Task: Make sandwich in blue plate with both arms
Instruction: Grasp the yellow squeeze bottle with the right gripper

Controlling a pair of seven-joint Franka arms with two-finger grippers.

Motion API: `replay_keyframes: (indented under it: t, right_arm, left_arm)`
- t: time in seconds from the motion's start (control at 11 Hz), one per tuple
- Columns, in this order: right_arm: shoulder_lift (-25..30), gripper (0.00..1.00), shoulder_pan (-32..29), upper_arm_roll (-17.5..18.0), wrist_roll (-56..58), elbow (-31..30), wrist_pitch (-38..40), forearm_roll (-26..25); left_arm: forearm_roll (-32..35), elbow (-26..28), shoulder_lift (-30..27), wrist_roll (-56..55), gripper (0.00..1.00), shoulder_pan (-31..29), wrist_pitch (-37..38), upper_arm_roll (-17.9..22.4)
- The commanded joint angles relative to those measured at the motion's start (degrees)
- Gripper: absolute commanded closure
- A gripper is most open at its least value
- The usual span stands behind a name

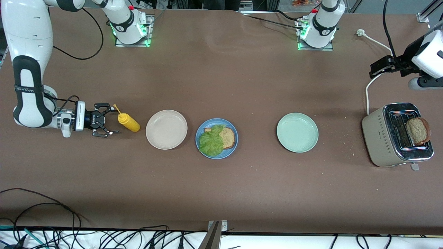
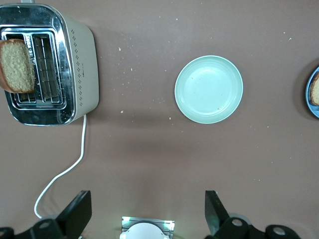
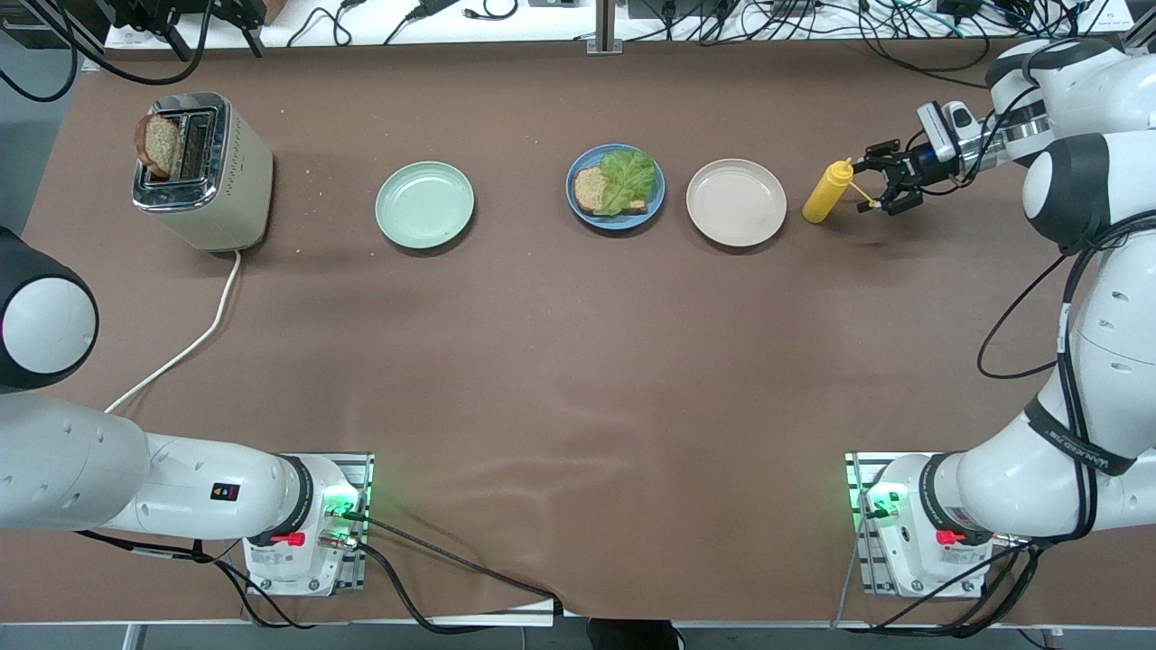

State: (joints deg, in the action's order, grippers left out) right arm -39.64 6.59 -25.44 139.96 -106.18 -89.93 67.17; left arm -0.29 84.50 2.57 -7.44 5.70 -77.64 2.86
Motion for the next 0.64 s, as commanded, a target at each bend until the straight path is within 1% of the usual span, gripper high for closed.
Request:
replay_keyframes:
  t: [0.0, 0.18, 0.27, 0.46, 0.55]
  right_arm:
    - [-2.28, 0.0, -0.7, 2.06, 4.09, 1.67, 4.58, 3.4]
    - [-3.51, 0.0, -0.7, 2.76, 4.09, 3.94, 6.17, 3.41]
    - [-4.56, 0.05, -0.79, 3.72, 3.92, 6.05, 7.3, 3.49]
    - [-4.92, 0.64, -0.71, 4.0, 3.04, 7.47, 8.37, 3.58]
    - [-4.92, 0.78, -0.62, 4.08, 2.52, 7.65, 8.11, 3.58]
  left_arm:
    - [1.61, -1.0, 0.15, 1.28, 0.0, -0.07, 0.74, -0.14]
    - [1.61, -0.92, 0.15, 1.28, 0.0, -0.07, 0.65, -0.14]
    - [1.61, -0.92, 0.15, 1.28, 0.0, -0.16, 0.65, -0.14]
    - [1.61, -1.0, 0.07, 1.37, 0.0, -0.16, 0.65, -0.14]
    - [1.61, -0.92, 0.06, 1.28, 0.0, -0.16, 0.65, -0.14]
